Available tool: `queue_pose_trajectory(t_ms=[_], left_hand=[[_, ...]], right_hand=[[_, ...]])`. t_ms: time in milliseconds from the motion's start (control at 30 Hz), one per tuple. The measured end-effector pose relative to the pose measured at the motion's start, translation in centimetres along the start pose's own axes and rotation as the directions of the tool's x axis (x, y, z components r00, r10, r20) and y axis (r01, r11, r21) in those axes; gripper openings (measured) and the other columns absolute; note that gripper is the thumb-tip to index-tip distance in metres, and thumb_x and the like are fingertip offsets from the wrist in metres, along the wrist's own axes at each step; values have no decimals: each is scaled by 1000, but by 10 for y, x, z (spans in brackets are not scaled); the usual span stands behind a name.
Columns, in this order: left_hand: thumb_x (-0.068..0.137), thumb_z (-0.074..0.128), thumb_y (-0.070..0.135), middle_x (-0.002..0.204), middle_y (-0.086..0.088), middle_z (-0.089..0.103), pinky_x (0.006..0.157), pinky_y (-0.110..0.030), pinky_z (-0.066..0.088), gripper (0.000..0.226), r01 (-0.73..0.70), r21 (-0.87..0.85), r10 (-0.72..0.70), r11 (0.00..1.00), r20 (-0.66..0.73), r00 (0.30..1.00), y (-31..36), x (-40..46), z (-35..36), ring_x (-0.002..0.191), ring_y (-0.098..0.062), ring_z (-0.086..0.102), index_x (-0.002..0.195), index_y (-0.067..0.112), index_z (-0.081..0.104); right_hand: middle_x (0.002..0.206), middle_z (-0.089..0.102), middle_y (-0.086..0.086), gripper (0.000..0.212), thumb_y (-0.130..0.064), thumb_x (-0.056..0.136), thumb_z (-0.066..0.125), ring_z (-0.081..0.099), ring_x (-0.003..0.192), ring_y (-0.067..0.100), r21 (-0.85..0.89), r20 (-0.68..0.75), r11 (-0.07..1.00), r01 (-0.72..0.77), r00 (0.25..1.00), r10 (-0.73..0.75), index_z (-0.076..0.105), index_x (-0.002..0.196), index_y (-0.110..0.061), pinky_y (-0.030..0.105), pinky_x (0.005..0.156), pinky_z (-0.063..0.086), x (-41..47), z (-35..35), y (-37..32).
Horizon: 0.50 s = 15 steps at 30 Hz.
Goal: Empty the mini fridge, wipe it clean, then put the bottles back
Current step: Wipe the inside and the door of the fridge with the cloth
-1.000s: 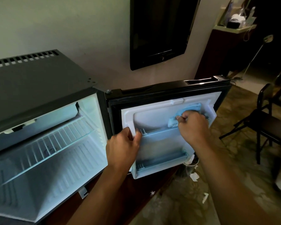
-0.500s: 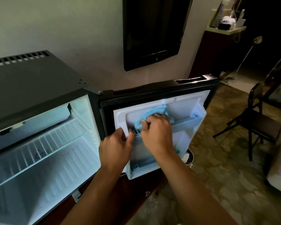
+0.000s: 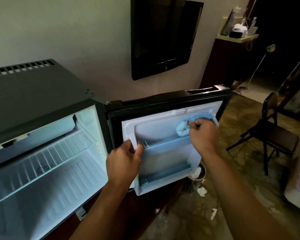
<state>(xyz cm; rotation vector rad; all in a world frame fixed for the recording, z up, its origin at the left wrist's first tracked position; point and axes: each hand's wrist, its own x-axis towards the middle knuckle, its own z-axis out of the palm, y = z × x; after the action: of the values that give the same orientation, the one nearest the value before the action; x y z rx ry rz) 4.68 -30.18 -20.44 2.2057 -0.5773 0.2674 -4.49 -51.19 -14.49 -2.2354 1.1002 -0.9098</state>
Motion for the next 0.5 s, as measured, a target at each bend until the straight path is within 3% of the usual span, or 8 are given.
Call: queue_pose_trajectory(t_ms=[133,233,333,500], left_hand=[[90,59,44,45,5,46,50,-30,42,48,0,-12,0,1000,-4,1000,1,-1,3,45,-25,52,56,23,32],[90,59,43,44,8,42,50,-27,36,48,12,-5,-12,1000,-15,1000,3,-2,4,42,-20,46,57,25,31],[89,54,48,51,1,58,55,-35,49,45,63,-27,-63,998,13,998,4,-2,4,52,-28,57,59,20,36],[88,53,48,53,1,61,57,-37,50,43,56,-36,-56,998,0,998,4,-1,3,52,-27,58,60,19,39]], right_hand=[[62,57,6,34,-24,93,61,57,65,26,82,-11,996,-15,1000,16,53,63,-9,37,61,45,-4,7,-3],[65,55,1,34,-23,94,60,55,66,21,90,-34,996,22,999,-19,47,63,-17,29,60,36,-15,15,-17],[71,56,4,29,-20,94,59,54,71,22,106,-39,986,126,992,-122,48,67,-16,31,64,35,-31,22,-38],[81,63,11,20,-14,93,61,59,80,26,125,-54,933,337,942,-333,59,75,-5,44,74,49,-52,26,-59]])
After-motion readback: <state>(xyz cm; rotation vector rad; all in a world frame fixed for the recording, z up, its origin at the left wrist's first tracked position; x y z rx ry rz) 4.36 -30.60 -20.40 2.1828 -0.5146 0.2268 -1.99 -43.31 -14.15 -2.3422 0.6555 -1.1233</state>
